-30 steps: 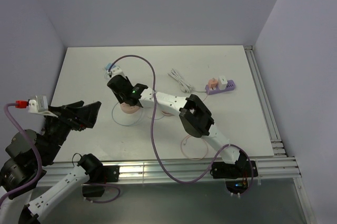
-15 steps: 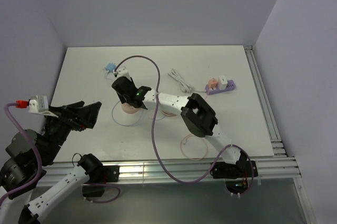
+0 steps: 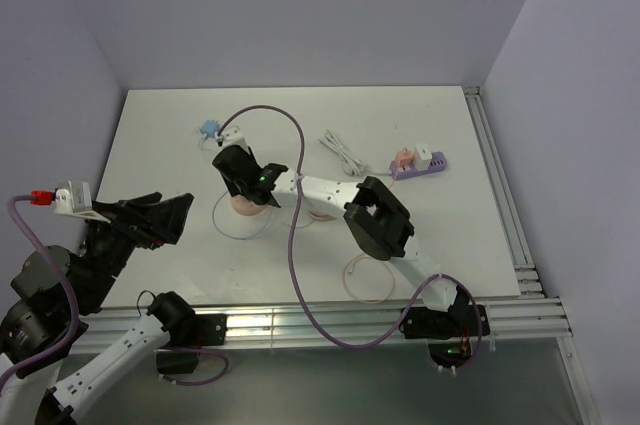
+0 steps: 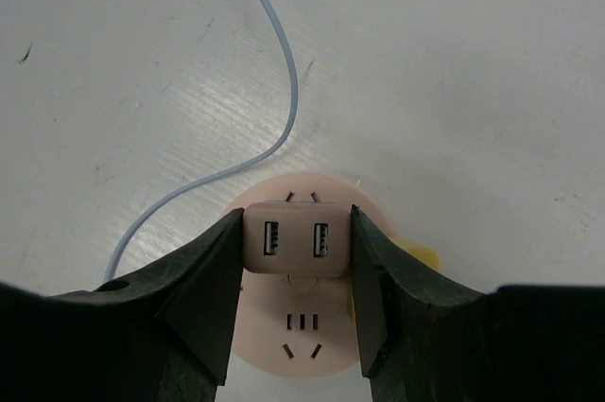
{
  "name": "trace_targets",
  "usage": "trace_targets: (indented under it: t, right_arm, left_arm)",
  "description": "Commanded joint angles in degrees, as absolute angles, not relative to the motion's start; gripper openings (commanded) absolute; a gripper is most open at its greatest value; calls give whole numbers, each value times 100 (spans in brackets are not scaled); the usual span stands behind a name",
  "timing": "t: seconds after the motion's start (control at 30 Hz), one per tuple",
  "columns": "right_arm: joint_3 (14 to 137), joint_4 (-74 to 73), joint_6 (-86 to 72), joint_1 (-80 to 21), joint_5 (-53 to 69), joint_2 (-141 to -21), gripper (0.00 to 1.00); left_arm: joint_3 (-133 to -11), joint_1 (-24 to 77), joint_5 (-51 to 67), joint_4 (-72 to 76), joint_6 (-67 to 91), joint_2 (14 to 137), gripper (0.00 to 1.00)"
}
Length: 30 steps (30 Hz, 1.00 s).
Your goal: Insert the plug
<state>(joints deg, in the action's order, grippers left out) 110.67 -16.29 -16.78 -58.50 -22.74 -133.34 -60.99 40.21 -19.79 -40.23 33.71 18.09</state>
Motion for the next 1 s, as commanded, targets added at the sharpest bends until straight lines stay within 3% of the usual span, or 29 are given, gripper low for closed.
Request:
trace_targets:
  t: [0.0, 0.13, 0.27, 0.4, 0.77, 0.83, 0.87, 0.97]
  right_arm:
    - [11171, -2048, -1661, -5818, -2153, -13289, 38]
    - [11232, -1978, -1547, -5818, -2162, -13079, 54]
    - [11390, -2065, -1521, -5810, -2188, -12894, 58]
    - [11461, -2057, -1485, -5818, -2249, -12771, 73]
    - [11715, -2109, -1424, -5810, -2329, -12603, 75]
    - [11899, -2406, -1520, -5792, -2434, -12700, 64]
    - [11900, -2408, -1521, -5792, -2435, -12691, 64]
    - [11743, -2408, -1634, -5757, -2329, -12630, 32]
  left_arm:
    - [-6187, 3999, -1898, -3981, 3419, 1758, 99]
    - [-6152, 4008, -1890, -3938, 3410, 1749, 99]
    - [-6108, 4008, -1837, -3902, 3410, 1775, 99]
    - [-6108, 3999, -1819, -3911, 3410, 1810, 99]
    - [-6091, 4008, -1732, -3894, 3445, 1854, 100]
    - [-6117, 3999, -1723, -3928, 3437, 1863, 100]
    - [-6117, 3999, -1723, -3929, 3437, 1863, 100]
    - [-6126, 3999, -1758, -3929, 3428, 1837, 99]
